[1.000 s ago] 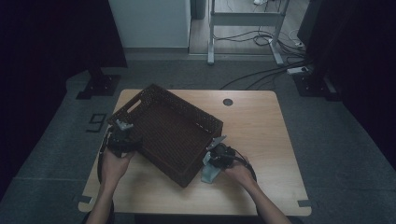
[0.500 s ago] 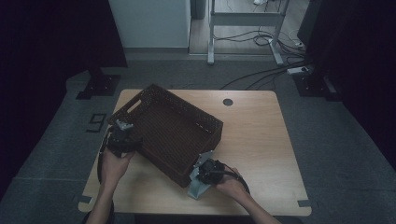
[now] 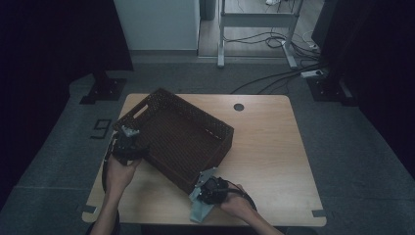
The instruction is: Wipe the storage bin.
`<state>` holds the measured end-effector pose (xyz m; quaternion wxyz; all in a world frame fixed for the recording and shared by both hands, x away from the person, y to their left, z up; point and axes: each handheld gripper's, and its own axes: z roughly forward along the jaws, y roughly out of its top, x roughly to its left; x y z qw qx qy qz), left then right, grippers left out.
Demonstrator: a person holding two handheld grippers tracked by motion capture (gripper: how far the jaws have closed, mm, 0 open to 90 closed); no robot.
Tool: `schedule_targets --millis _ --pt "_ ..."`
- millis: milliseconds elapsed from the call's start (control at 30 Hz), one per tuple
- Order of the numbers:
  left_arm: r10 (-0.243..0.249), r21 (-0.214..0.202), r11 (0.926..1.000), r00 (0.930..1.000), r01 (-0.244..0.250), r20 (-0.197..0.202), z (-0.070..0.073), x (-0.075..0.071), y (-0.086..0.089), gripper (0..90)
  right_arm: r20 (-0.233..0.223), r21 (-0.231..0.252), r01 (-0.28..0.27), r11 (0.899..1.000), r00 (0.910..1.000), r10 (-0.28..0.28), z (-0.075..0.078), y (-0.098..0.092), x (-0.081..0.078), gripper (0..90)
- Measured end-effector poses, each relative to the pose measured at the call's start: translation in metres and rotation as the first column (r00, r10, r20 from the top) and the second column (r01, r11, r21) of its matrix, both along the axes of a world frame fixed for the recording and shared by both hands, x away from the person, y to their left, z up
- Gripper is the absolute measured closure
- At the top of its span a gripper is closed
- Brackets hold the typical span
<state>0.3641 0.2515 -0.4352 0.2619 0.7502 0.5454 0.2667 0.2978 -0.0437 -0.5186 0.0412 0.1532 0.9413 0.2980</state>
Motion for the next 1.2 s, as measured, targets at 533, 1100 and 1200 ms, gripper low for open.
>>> schedule_targets --millis 533,1100,1200 --pt "-0.005 -0.006 1.0 0.9999 0.005 0.01 -0.001 -0.001 0.001 33.6 0.045 0.067 0.126 0.99 0.9906 -0.129 0.038 -0.049 0.011 75.7" --pt "-0.006 -0.01 0.9999 0.9999 0.006 0.016 -0.001 -0.001 0.001 33.5 0.098 0.098 0.306 0.947 0.9439 -0.315 0.068 -0.115 0.037 75.6" --pt "-0.005 -0.011 0.9999 0.9998 0.006 0.017 -0.002 -0.001 0.001 33.5 0.113 0.104 0.354 0.929 0.9241 -0.365 0.074 -0.134 0.042 75.6"
